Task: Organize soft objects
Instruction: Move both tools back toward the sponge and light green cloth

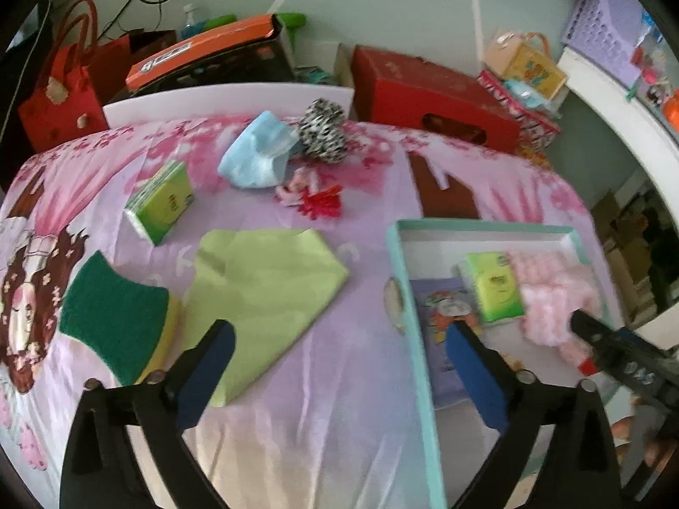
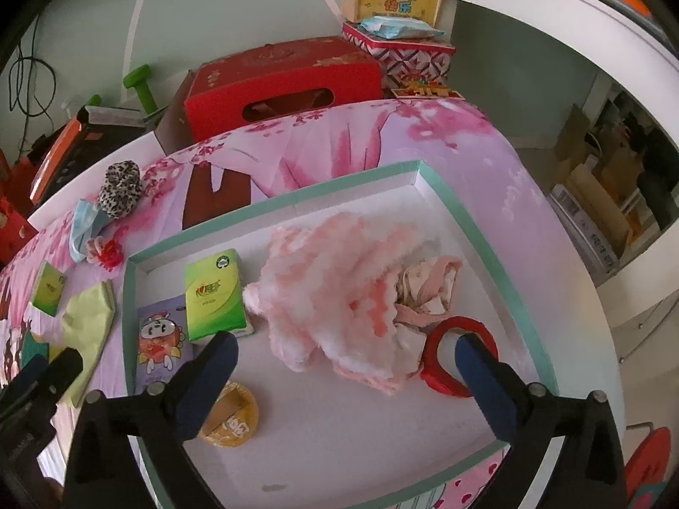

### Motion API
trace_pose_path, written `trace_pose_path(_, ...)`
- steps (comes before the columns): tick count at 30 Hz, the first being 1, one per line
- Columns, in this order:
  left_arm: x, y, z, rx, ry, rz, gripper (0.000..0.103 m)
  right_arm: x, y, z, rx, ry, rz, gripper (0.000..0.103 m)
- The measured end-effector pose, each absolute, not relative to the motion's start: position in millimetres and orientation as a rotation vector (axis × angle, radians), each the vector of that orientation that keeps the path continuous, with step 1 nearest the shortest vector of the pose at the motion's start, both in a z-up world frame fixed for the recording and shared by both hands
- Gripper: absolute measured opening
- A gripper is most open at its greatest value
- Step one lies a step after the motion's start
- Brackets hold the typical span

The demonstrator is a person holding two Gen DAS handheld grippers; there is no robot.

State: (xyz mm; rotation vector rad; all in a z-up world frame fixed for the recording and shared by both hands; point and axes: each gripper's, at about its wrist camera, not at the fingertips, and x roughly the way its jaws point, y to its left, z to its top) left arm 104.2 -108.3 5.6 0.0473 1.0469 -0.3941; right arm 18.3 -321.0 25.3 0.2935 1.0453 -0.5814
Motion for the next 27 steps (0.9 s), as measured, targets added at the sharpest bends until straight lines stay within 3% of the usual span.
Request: trace_pose_path(27,120,-57,9,0.005,1.070,-0.254,0.101,44,-283,22,0.273,1.040,-0.492,0.103)
